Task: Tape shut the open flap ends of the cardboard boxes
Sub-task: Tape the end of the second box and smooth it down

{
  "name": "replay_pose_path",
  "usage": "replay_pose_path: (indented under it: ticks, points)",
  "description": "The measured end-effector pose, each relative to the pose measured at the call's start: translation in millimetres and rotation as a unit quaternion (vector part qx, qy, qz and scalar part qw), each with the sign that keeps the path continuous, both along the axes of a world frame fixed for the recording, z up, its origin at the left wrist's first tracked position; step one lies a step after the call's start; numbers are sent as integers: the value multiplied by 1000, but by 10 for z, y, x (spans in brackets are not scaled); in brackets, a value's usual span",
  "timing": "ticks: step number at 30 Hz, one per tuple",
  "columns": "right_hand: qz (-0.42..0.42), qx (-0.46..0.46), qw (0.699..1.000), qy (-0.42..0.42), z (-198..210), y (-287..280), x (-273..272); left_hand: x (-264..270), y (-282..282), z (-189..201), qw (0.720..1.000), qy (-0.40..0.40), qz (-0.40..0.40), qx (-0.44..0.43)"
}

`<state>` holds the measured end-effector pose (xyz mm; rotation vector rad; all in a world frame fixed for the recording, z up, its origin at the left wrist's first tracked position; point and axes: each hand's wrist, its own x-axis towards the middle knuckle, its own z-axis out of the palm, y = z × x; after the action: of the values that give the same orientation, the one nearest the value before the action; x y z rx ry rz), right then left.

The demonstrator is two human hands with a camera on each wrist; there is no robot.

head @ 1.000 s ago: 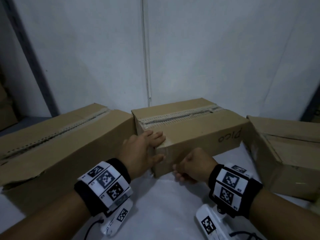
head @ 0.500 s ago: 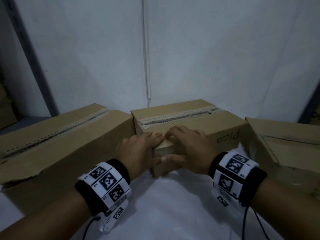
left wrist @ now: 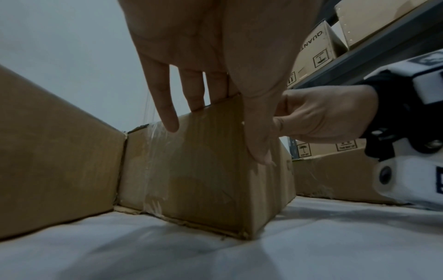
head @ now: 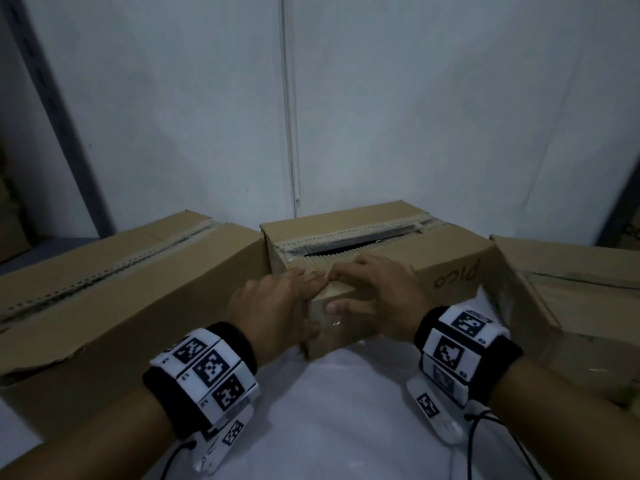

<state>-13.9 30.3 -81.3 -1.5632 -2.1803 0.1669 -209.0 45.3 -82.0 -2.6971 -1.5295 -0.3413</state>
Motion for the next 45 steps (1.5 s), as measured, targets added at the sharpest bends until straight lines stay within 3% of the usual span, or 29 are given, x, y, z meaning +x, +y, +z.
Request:
replay_pose_path:
  ticks: [4,8,16,21,28,34,41,45]
  points:
    - [39,4,999,22,1,9,98,-3,-18,2,1000,-3,-10,4]
    - [51,4,998,-33,-8,4,114,9,-48,-9,999,-37,-10,21]
    - [5,67,987,-147,-82,-100,50,16,-66,1,999,-34,-25,22]
    - [-13,52,979,-195,-83,-81,-20,16,-80,23,999,-23,-35,15]
    - [-21,35,987,-153,-10,-85,-38,12,-137,60,999,0,-36,9]
    - [-22,27,985,-171,-27,-69,-41,-38,-72,16,999,-14,-52,4]
    - [2,5,995,-99,-14,-30,52,-10,-100,16,996,-34,-76,33]
    - [5,4,993,-122,2,-58,62,-7,-95,53,996,-29,-76,26]
